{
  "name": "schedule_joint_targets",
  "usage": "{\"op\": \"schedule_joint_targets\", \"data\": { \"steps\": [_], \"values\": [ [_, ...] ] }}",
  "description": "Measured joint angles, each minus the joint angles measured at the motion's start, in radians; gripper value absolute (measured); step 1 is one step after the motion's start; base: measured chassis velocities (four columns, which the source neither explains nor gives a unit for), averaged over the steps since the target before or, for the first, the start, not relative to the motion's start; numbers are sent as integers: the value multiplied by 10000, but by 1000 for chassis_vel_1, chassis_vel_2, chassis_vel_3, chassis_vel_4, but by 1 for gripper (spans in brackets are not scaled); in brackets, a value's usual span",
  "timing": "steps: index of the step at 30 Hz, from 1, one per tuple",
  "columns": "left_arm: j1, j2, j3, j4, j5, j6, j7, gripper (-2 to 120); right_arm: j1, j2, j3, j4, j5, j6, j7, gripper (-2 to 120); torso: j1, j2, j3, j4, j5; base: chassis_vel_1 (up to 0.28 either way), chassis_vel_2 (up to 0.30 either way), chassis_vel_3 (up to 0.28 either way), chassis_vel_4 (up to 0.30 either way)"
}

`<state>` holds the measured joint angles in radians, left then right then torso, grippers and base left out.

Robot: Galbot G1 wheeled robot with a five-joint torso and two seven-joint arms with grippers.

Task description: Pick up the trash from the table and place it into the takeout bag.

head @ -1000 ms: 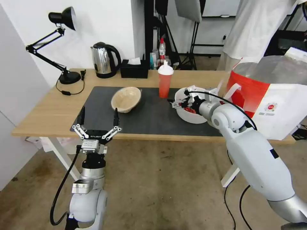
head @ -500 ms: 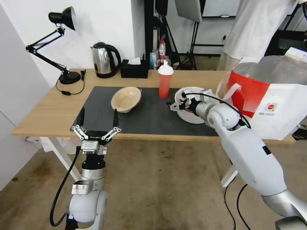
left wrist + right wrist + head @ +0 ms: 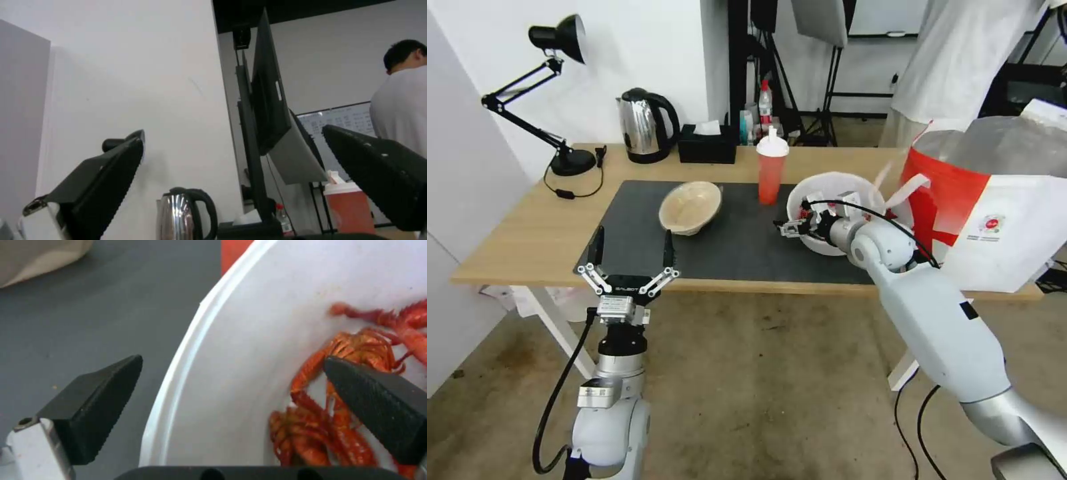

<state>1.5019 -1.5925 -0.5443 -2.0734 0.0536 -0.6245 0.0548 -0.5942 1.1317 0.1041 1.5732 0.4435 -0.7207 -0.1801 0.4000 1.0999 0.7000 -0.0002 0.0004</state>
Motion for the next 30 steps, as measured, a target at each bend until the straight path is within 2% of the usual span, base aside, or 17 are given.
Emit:
{"op": "schedule_joint_targets", "data": {
  "steps": [11, 15, 16, 20, 21, 24, 26, 30],
  "values": [
    [-36, -1, -18, 16, 0, -6, -4, 100, 133, -83, -131, 134, -151, 9, -65, 96, -1, 0, -1, 1, -5, 0, 0, 0, 0],
    [-59, -2, -7, 22, 4, -6, -4, 100, 171, -134, -132, 145, -155, 26, -107, 76, 0, 0, 0, 2, -3, 0, 0, 0, 0],
    [-59, -2, -7, 22, 4, -6, -4, 100, 171, -134, -132, 145, -155, 26, -107, 76, 0, 0, 0, 2, -3, 0, 0, 0, 0],
    [-77, -2, -3, 22, 12, -3, -4, 100, 171, -160, -109, 165, -155, 38, -160, 59, 0, 0, 0, 2, -4, 0, 0, 0, 0],
    [-77, -2, -3, 22, 12, -3, -4, 100, 171, -160, -109, 165, -155, 38, -160, 59, 0, 0, 0, 2, -4, 0, 0, 0, 0],
    [-77, -2, 11, 21, 17, 0, -4, 100, 180, -172, -82, 170, -148, 40, -196, 44, -1, 0, 0, 1, -4, 0, 0, 0, 0],
    [-77, -2, 13, 21, 18, 0, -4, 100, 184, -174, -76, 170, -144, 40, -203, 41, 0, 0, 0, 2, -4, 0, 0, 0, 0],
    [-75, -3, 11, 3, 23, 3, -4, 100, 185, -208, -64, 161, -138, 44, -240, 22, 0, 0, -1, 1, -4, 0, 0, 0, 0]
  ]
}}
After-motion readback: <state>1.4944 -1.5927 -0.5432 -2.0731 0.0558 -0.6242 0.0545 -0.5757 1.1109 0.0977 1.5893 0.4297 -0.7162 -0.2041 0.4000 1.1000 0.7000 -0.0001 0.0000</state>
